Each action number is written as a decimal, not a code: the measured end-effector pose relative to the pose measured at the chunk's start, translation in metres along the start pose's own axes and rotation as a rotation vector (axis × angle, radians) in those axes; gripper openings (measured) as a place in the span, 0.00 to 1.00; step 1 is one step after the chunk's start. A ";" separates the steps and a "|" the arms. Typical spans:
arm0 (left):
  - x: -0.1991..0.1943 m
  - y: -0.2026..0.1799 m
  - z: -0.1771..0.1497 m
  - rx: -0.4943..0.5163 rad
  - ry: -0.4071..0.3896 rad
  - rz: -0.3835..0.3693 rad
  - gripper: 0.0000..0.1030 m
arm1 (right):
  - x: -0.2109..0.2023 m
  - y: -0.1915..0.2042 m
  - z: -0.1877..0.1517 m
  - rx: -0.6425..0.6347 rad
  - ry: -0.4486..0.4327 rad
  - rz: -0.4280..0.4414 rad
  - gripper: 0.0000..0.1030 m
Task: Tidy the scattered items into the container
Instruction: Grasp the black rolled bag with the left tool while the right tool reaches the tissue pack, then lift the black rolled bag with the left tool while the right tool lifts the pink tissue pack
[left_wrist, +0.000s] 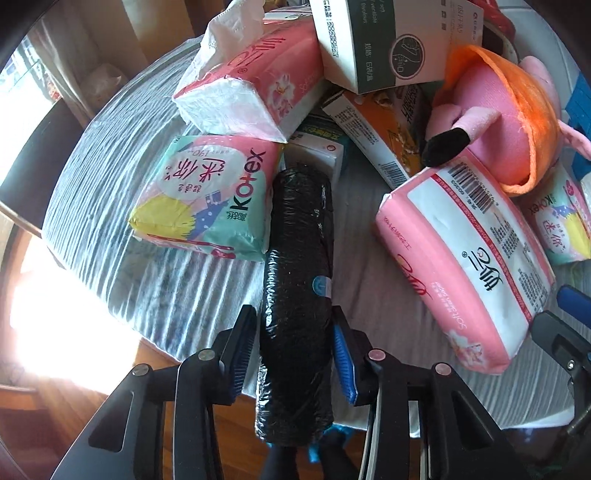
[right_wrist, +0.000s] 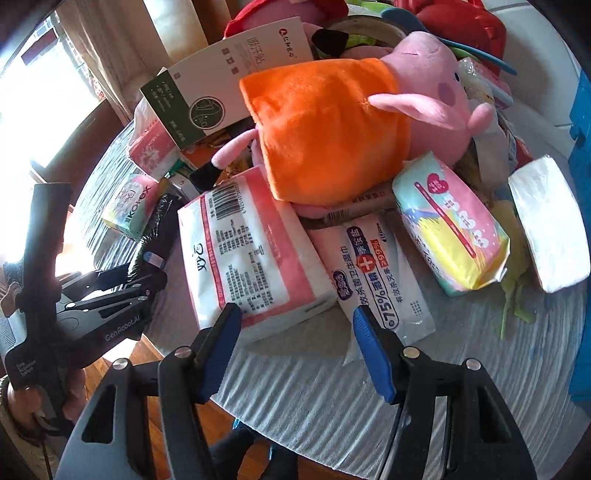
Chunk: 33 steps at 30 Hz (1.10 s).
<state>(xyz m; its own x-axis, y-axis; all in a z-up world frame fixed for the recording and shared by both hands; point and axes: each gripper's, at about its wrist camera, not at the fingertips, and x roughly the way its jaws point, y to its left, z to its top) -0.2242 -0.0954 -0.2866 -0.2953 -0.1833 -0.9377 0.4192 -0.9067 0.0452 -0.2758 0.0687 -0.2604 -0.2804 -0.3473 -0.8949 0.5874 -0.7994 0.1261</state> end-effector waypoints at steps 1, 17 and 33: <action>0.000 0.001 0.002 0.004 -0.002 0.000 0.48 | 0.001 0.004 0.004 -0.009 0.000 -0.004 0.61; 0.012 0.014 0.011 0.065 -0.022 -0.038 0.40 | 0.049 0.058 0.031 -0.173 0.079 -0.121 0.96; 0.019 0.027 0.026 0.058 -0.028 -0.061 0.33 | 0.074 0.053 0.046 -0.083 0.099 -0.027 0.93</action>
<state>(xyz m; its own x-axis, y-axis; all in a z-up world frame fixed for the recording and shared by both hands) -0.2407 -0.1328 -0.2943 -0.3432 -0.1371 -0.9292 0.3499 -0.9367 0.0089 -0.3003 -0.0218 -0.3004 -0.2227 -0.2728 -0.9359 0.6428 -0.7629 0.0694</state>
